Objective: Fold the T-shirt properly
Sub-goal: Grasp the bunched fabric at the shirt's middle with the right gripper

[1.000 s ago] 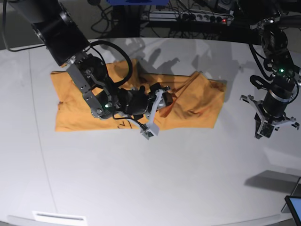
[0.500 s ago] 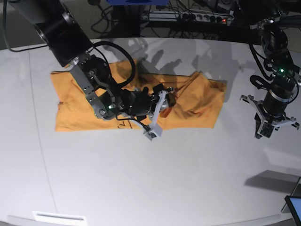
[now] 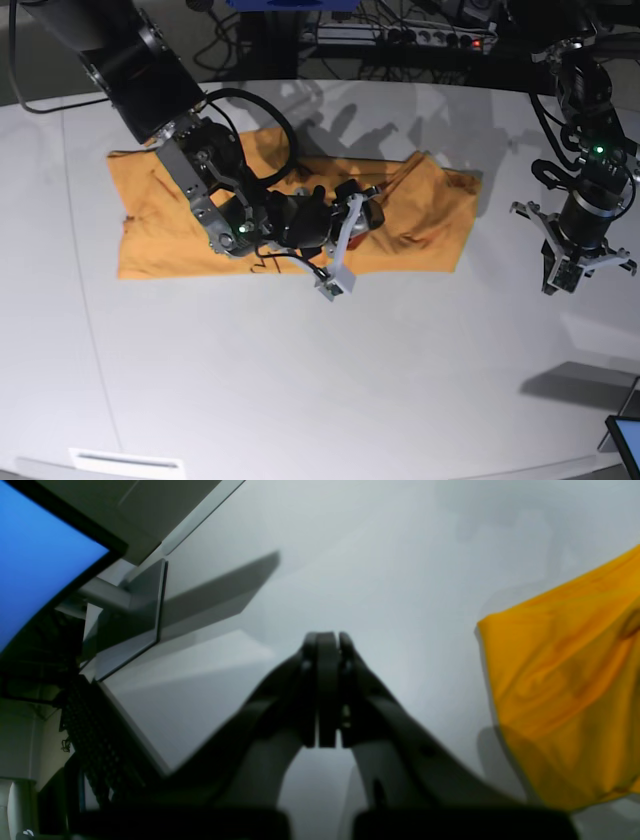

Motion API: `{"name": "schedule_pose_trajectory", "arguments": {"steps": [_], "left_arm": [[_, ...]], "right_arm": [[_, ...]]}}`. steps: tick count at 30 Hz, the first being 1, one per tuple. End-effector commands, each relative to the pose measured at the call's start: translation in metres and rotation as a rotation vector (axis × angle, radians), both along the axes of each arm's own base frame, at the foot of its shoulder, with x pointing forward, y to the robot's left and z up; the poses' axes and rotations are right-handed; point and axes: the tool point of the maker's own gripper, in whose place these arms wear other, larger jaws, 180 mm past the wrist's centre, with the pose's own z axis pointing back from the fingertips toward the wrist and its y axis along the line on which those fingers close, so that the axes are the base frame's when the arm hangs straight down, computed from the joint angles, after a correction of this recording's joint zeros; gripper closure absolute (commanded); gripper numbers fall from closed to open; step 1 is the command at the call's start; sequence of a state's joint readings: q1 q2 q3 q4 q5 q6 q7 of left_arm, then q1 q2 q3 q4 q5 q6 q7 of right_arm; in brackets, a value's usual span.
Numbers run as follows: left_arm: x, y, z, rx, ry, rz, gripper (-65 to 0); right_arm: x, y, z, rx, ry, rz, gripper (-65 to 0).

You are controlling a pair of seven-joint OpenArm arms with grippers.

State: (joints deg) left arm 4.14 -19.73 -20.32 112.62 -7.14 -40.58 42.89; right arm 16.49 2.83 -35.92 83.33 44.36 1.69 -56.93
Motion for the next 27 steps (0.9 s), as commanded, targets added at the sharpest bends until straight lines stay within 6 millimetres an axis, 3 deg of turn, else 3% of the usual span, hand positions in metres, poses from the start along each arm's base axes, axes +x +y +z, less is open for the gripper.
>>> {"name": "schedule_pose_trajectory", "arguments": {"steps": [1,8,13,27], "left_arm": [[0.004,0.001,0.015,0.013,-0.046,-0.009,0.0],[0.004,0.001,0.015,0.011,-0.046,-0.009,0.0],[-0.001,0.001,0.008,0.012,-0.024,-0.010,0.0],[-0.002,0.004,0.008,0.014,-0.025,0.000,0.0]], "right_arm": [[0.010,0.006,0.016,0.034,-0.043,0.002,-22.5],[0.010,0.006,0.016,0.032,-0.041,0.003,-18.9],[0.009,0.004,0.009,0.018,-0.021,0.001,-0.3],[0.019,-0.018,0.002,-0.032,-0.034,-0.018,-0.4]]}}
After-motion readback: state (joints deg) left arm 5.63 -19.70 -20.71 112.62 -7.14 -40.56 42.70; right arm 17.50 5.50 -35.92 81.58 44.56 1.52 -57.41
